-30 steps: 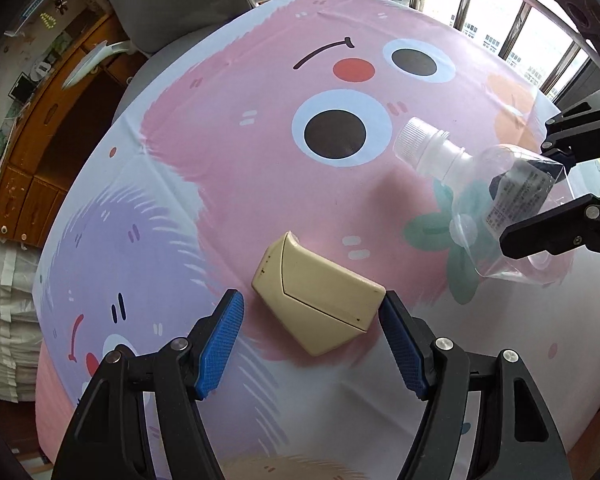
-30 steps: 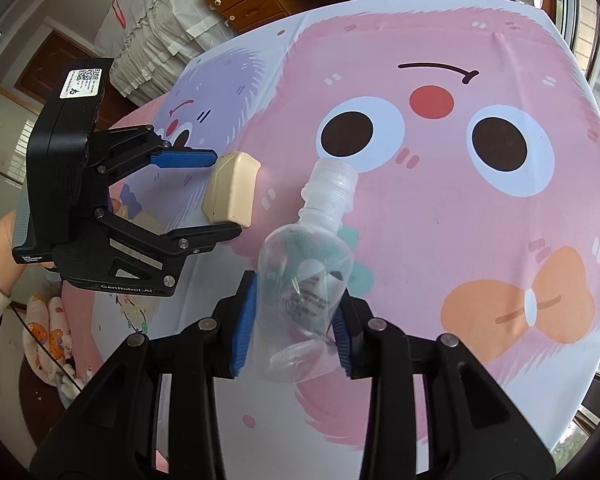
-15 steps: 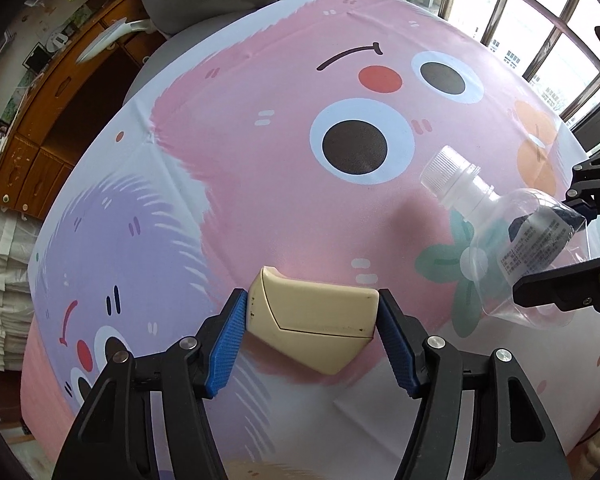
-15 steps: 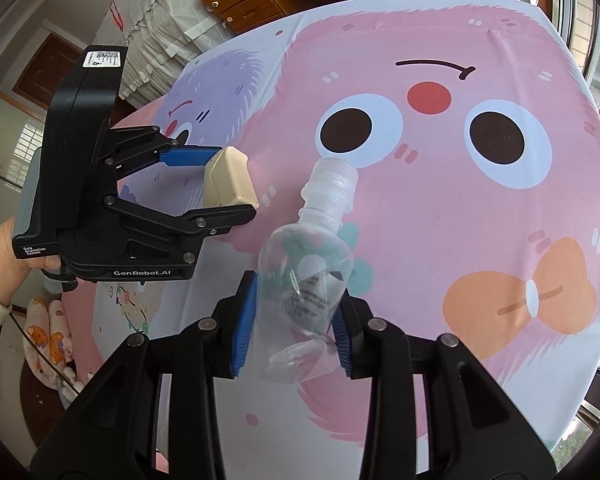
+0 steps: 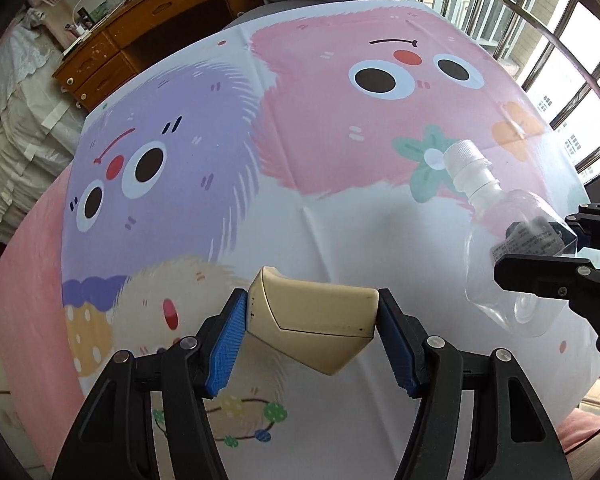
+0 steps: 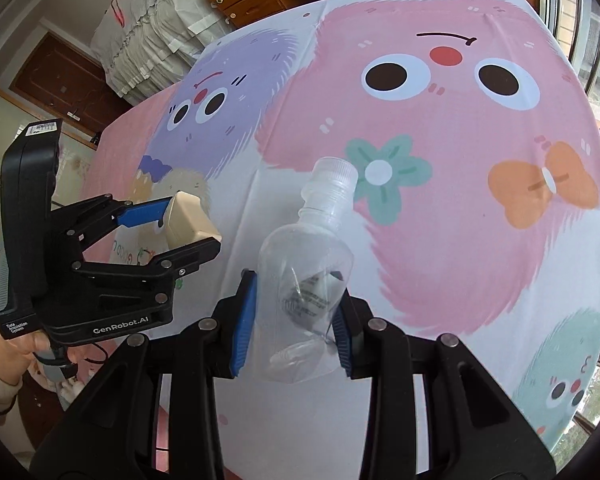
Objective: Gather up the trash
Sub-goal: 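Lift the bottle and beige piece and carry them over the bin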
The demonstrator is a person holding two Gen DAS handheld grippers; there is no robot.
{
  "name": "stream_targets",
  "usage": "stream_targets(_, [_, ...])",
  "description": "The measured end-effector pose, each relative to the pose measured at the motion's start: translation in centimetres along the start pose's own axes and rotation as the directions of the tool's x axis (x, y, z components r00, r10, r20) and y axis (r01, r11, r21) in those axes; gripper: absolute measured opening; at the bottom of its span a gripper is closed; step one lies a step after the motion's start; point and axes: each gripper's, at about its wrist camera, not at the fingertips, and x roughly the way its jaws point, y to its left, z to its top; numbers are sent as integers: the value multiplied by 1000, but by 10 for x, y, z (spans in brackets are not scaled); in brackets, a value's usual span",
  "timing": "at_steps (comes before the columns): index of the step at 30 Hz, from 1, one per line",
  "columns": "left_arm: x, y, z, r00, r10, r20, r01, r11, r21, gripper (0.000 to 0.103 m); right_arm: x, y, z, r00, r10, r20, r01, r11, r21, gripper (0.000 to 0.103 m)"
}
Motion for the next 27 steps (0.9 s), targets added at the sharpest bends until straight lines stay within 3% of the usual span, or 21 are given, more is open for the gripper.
stream_targets(3, [-26,-1,-42,999,-22,42,24,999,-46,64,-8,23,-32,1000,-16,15,16,1000,5,31])
stream_targets(7, [-70,-30,-102,993,-63,105,70,995,-67,63,-21,60,-81,997,-45,61,44,999,25,31])
stream_targets(16, [-155,-48,-241,966,-161,204,154,987,50,63,-58,140,-219,976,-124,177,99,985,144,32])
stream_targets(21, [-172,-47,-314,961,-202,190,187,978,94,63,-70,179,-286,966,-172,192,138,974,177,31])
stream_targets(27, [-173,-51,-377,961,-242,137,228,967,112,63,-83,208,-349,966,-200,162,170,968,182,31])
